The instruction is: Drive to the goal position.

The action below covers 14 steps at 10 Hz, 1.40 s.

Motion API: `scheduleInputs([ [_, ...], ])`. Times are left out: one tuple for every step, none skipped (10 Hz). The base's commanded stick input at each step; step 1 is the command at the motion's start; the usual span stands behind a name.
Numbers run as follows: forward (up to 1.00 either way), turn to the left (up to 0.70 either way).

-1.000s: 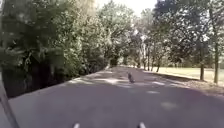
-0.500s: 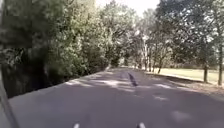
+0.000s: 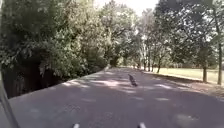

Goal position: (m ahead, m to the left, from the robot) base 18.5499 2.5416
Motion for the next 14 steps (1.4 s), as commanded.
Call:
scheduleInputs([
  [0.29,0.00],
  [0.70,0.00],
  [0.70,0.00],
  [0.70,0.00],
  [0.70,0.00],
  [0.70,0.00],
  [0.70,0.00],
  [0.70,0.00],
  [0.70,0.00],
  [0.70,0.00],
  [0.70,0.00],
  [0.70,0.00],
  [0.70,0.00],
  [0.70,0.00],
])
